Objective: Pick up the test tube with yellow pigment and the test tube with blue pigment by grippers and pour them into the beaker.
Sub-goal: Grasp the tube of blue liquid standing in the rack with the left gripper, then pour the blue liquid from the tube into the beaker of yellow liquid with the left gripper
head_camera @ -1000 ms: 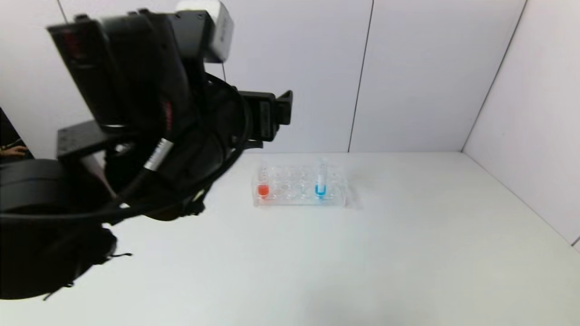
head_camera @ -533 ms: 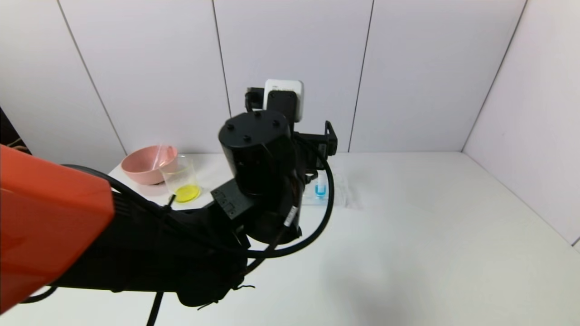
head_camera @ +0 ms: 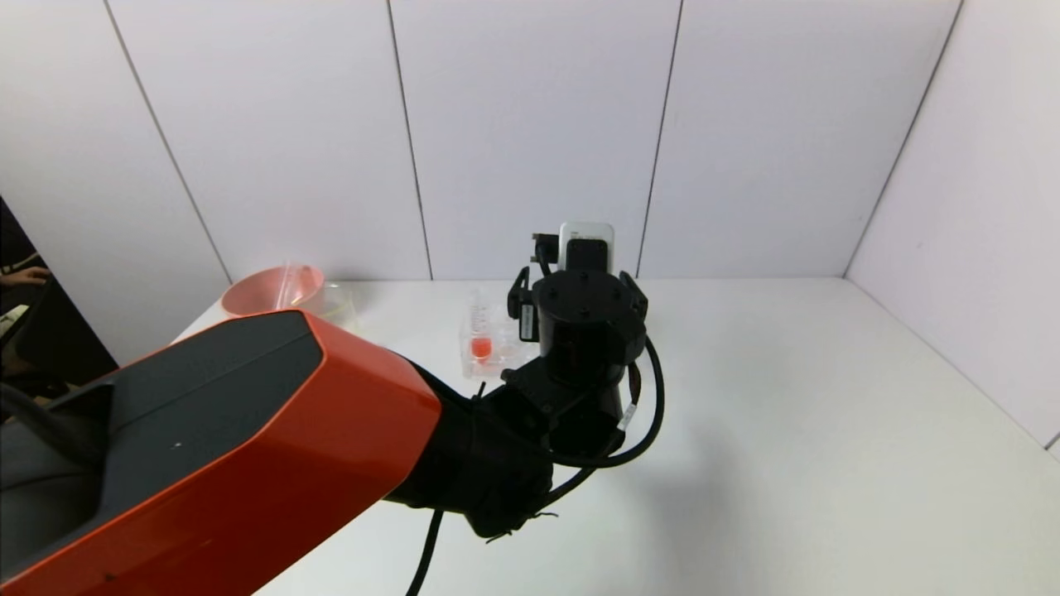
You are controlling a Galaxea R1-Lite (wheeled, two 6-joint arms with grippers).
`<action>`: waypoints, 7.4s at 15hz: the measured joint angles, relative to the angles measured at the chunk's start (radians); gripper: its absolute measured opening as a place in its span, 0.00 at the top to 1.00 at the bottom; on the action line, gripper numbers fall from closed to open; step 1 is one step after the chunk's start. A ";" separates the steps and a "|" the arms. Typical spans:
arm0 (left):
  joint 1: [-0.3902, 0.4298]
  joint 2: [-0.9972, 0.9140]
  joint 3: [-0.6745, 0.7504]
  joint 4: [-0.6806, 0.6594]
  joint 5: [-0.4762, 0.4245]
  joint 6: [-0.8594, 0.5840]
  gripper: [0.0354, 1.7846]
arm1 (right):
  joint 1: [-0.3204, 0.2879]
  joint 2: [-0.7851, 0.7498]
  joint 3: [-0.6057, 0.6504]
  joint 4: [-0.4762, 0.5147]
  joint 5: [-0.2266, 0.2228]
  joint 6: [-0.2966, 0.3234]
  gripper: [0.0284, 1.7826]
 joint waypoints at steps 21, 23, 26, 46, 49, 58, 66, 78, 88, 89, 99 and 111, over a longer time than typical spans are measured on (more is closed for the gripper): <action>0.097 0.271 -0.361 0.362 -0.043 -0.230 0.00 | 0.000 0.000 0.000 0.000 0.000 0.000 0.00; 0.100 0.273 -0.366 0.363 -0.053 -0.233 0.00 | 0.000 0.000 0.000 0.000 0.000 0.000 0.00; 0.101 0.278 -0.369 0.362 -0.060 -0.234 0.06 | 0.000 0.000 0.000 0.000 0.000 0.000 0.00; 0.101 0.271 -0.352 0.363 -0.061 -0.249 0.77 | 0.000 0.000 0.000 0.000 0.000 0.000 0.00; 0.101 0.268 -0.351 0.363 -0.061 -0.249 0.77 | 0.000 0.000 0.000 0.000 0.000 0.000 0.00; 0.101 0.214 -0.357 0.400 -0.058 -0.234 0.77 | 0.000 0.000 0.000 0.000 0.000 0.000 0.00; 0.099 0.148 -0.357 0.443 -0.050 -0.205 0.77 | 0.000 0.000 0.000 0.000 0.000 0.000 0.00; 0.052 -0.012 -0.311 0.438 -0.046 -0.109 0.77 | 0.000 0.000 0.000 0.000 0.000 0.000 0.00; 0.078 -0.281 -0.234 0.493 -0.060 0.008 0.77 | 0.000 0.000 0.000 0.000 0.000 0.000 0.00; 0.099 -0.304 -0.232 0.512 -0.069 0.009 0.77 | 0.000 0.000 0.000 0.000 0.000 0.000 0.00; 0.513 -0.444 -0.131 0.571 -0.444 0.002 0.77 | 0.000 0.000 0.000 0.000 0.000 0.000 0.00; 1.040 -0.458 0.010 0.543 -0.934 0.033 0.77 | 0.000 0.000 0.000 0.000 0.000 0.000 0.00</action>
